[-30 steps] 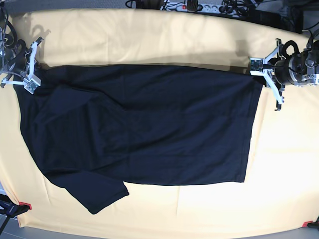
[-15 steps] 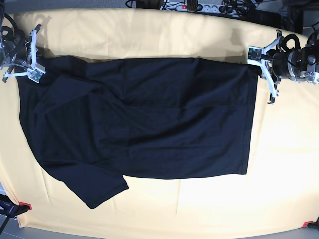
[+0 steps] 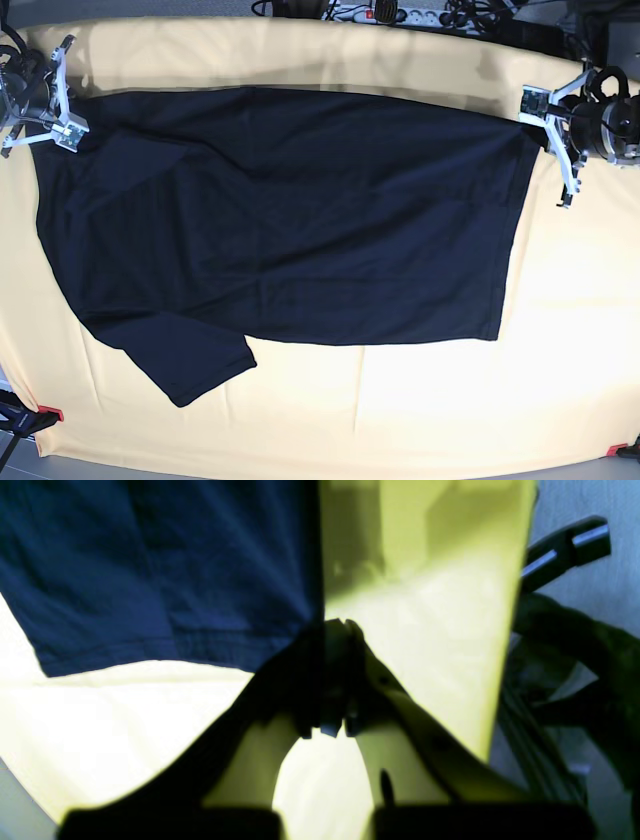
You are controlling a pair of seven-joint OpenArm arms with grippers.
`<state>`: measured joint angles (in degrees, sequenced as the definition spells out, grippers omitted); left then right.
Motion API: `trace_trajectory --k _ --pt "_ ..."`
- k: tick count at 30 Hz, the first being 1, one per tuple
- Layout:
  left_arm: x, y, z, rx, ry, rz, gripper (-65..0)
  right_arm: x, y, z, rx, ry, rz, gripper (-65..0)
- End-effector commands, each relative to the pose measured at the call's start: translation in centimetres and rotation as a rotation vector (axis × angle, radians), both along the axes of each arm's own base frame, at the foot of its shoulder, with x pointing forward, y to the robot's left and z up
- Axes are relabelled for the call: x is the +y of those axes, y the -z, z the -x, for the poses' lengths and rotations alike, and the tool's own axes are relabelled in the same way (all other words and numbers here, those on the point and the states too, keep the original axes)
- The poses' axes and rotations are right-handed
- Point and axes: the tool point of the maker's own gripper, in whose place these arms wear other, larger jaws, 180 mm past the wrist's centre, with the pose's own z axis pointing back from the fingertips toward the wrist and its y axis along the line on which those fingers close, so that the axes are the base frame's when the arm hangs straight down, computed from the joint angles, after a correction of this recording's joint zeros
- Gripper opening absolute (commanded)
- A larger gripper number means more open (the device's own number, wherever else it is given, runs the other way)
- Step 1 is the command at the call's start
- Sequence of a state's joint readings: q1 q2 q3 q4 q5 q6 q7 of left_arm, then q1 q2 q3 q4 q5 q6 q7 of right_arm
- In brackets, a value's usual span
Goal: Fold the T-shirt properly
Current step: 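Pull the grasped edge away from the hem to straighten the shirt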
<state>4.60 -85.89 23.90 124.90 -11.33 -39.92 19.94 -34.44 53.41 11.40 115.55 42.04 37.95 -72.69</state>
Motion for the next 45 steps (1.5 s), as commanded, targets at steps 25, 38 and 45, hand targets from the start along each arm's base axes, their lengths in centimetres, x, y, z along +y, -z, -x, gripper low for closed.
trace_trajectory --k 25,38,45 --pt "-0.5 -1.7 4.8 0.25 -0.152 -0.059 -65.0 -3.4 -0.7 4.5 0.116 0.024 0.126 -65.0" --pt "-0.5 -1.7 4.8 0.235 -0.134 -0.076 -65.0 -3.7 -0.7 4.7 0.126 0.017 0.139 -65.0" --pt "-0.6 -1.7 4.8 0.235 -0.133 -0.071 -65.0 -3.8 -0.8 4.7 0.127 0.015 0.145 -65.0"
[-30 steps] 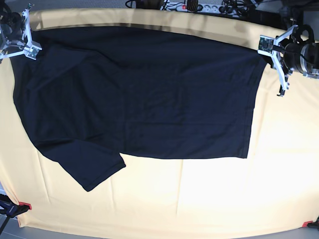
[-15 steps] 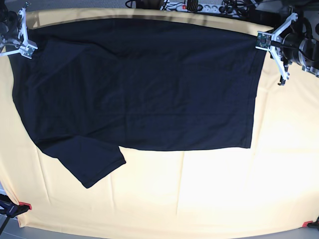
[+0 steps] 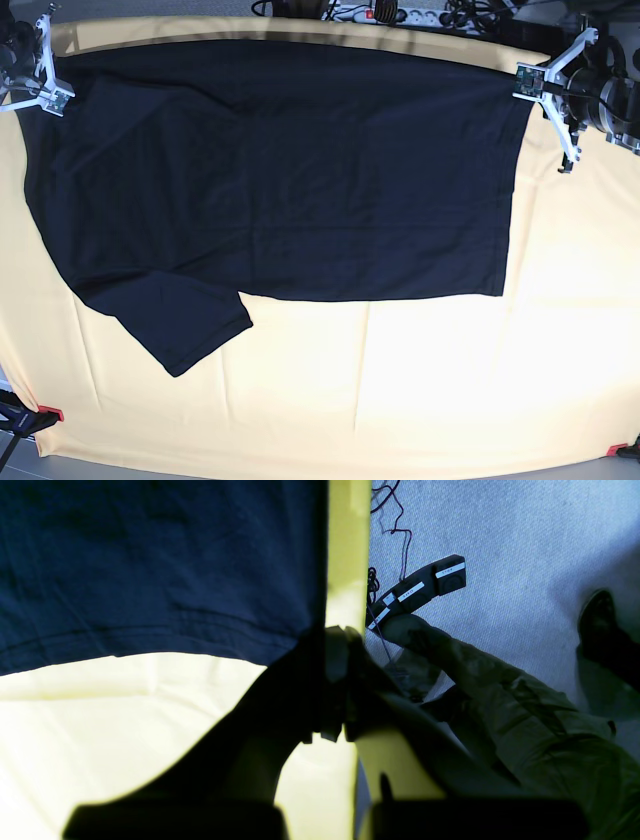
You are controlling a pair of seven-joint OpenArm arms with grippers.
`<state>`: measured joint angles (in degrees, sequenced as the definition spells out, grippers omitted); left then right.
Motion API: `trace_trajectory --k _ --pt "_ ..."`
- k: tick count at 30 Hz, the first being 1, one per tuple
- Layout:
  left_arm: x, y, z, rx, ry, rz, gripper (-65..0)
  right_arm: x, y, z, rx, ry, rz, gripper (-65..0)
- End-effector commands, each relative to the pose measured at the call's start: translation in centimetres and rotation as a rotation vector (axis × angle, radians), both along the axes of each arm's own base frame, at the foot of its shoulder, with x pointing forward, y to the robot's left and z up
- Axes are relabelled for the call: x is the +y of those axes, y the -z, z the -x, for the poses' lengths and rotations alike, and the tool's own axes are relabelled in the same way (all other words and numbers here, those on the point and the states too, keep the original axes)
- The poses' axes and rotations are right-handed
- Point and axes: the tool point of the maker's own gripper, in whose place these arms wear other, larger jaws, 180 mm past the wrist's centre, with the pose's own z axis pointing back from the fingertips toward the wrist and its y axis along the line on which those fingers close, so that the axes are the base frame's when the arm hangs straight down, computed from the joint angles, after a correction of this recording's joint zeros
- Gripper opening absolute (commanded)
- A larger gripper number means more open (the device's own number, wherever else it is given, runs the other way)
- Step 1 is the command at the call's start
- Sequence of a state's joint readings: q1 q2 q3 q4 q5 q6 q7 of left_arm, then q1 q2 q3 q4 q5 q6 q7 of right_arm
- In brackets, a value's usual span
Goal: Fold the T-shirt properly
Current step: 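Pull the grasped edge away from the hem to straighten the shirt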
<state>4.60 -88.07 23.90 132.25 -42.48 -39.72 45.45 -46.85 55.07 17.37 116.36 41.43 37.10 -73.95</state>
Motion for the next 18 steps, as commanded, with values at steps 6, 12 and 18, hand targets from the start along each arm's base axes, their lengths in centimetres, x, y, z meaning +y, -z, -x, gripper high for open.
trace_trajectory --k 6,12,18 --pt "0.4 -0.4 -0.4 -0.019 0.012 -0.021 -65.0 -1.3 -0.8 -0.4 0.003 -0.021 0.066 -65.0" --pt "0.5 -0.4 -0.3 -0.013 0.009 -0.026 -65.0 -2.4 -1.4 0.4 0.041 -0.045 0.104 -65.0" --pt "0.1 -0.5 0.1 0.017 -0.008 -0.009 -65.0 -2.5 -1.3 1.3 0.064 -0.041 0.105 -65.0"
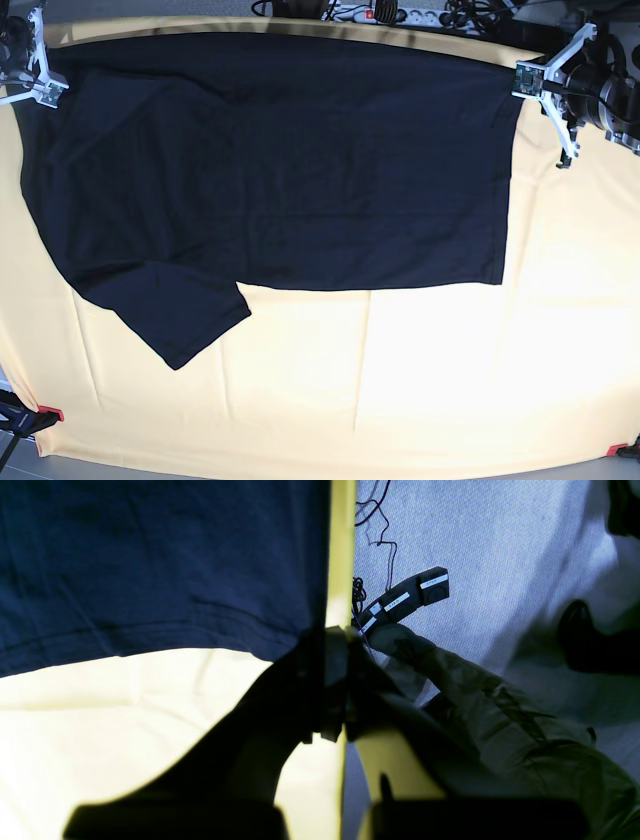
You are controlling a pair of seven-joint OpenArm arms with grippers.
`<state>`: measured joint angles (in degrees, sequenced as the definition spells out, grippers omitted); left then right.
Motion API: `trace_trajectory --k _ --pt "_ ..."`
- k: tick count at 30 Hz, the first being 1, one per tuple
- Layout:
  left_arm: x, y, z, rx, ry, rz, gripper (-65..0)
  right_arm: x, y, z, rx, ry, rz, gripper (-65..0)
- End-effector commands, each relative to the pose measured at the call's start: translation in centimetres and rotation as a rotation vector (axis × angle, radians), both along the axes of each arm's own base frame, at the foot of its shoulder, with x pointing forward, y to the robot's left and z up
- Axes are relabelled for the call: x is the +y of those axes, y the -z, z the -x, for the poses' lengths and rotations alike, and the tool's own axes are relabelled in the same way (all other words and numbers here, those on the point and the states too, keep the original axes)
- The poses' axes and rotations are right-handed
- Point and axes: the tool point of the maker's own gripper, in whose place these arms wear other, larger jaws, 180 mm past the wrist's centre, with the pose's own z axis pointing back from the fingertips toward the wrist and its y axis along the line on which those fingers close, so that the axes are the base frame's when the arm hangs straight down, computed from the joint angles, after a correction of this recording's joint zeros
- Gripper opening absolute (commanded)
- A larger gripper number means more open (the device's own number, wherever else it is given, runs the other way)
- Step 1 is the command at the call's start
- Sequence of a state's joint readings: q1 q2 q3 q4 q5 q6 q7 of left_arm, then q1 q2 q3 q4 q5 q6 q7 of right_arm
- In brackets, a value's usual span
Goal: Fold the T-shirt properly
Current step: 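Pull the grasped edge away from the hem to straighten the shirt, then release the shirt and move the left gripper away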
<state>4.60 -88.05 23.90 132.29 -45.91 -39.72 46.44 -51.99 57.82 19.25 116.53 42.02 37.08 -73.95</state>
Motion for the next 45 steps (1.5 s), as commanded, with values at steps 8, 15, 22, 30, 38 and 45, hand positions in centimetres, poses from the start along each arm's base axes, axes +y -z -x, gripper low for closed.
trace_trajectory --k 8,15,22,30,38,45 --pt "0.1 -0.5 -0.4 -0.016 0.009 -0.003 -55.2 -1.3 -0.7 -0.4 -0.014 0.011 0.069 -62.3" --pt "0.1 -0.5 -0.4 -0.017 0.01 -0.005 -27.5 -1.1 -0.8 -0.6 -0.024 0.012 0.068 -30.3" --pt "0.9 -0.2 -1.0 -0.057 0.033 -0.047 -27.5 -1.7 -1.9 -1.6 -0.071 0.001 0.14 -30.8" --pt "1.0 -0.2 -1.1 -0.065 0.038 -0.054 -27.5 -2.2 -6.9 -7.0 -0.351 0.026 0.196 -47.8" --pt "1.9 -0.1 -4.5 -0.245 -0.006 -0.106 -65.0 0.0 -9.8 -11.9 -0.635 0.025 0.052 -65.0" --pt "1.7 -2.5 -12.3 -0.681 -0.178 -0.068 -65.0 0.8 -10.1 -12.8 -0.68 -0.012 0.011 -65.0"
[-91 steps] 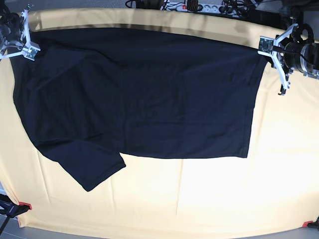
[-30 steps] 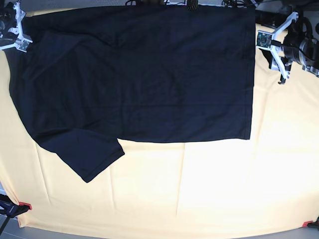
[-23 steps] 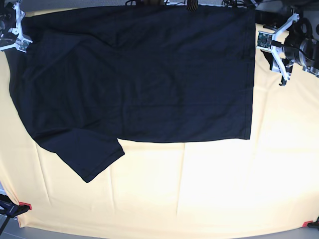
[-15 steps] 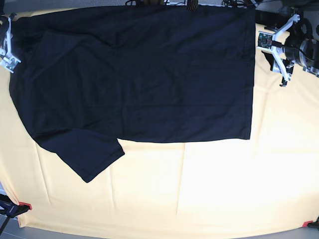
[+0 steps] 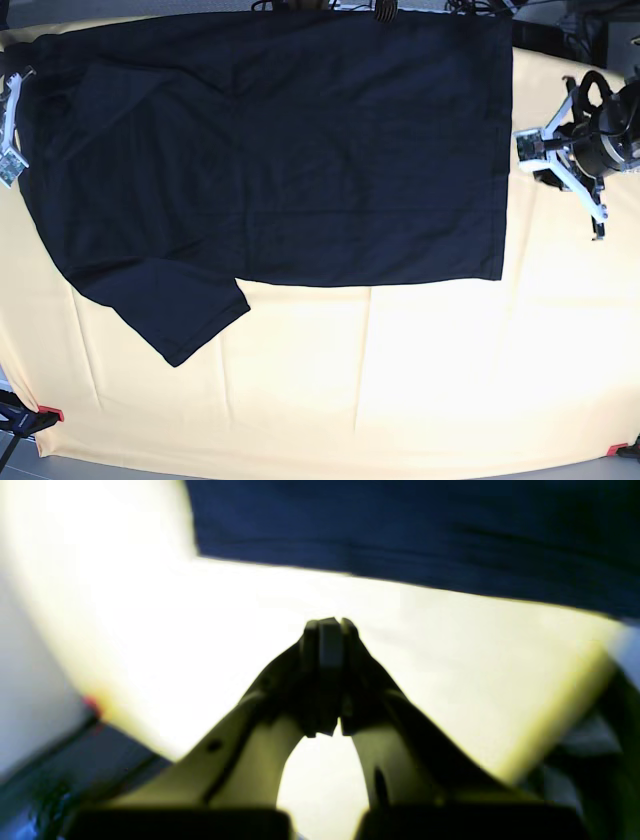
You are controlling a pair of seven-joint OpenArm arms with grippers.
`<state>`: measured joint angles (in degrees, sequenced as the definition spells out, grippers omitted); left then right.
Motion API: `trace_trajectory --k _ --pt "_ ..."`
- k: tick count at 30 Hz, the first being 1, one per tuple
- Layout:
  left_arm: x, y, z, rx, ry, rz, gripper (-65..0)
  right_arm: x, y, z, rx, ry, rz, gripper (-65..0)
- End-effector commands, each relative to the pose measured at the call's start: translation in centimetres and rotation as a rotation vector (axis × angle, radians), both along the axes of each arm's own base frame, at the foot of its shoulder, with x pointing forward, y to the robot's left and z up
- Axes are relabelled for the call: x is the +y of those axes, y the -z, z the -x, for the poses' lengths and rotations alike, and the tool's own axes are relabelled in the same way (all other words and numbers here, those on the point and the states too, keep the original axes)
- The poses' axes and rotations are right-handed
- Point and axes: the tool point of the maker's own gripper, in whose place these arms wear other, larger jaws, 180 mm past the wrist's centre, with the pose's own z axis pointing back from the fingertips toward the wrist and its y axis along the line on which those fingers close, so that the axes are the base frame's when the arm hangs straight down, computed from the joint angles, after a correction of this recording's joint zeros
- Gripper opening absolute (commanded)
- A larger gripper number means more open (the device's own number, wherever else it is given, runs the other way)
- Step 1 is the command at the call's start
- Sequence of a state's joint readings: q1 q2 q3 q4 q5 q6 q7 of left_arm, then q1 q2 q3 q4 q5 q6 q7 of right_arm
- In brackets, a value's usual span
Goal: Fold the T-shirt properly
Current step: 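Release the shirt and move the left gripper away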
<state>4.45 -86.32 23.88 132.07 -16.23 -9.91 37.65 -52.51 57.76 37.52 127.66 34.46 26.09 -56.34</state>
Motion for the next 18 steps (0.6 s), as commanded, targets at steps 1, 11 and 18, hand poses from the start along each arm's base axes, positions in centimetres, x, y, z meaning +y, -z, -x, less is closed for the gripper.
trace_trajectory --k 1,11,18 --pt "0.3 -1.1 -1.3 -0.072 -0.016 -0.003 -65.0 -0.2 -0.8 -0.7 -0.029 -0.015 0.027 -65.0" --pt "7.5 -0.9 -11.1 -0.409 -0.482 0.129 -65.0 -2.3 -0.4 -0.6 -0.027 0.061 0.043 -65.0" --pt "10.4 -0.9 -17.2 -0.439 -0.913 0.653 -65.0 -2.1 0.2 0.0 -0.033 0.091 0.007 -65.0"
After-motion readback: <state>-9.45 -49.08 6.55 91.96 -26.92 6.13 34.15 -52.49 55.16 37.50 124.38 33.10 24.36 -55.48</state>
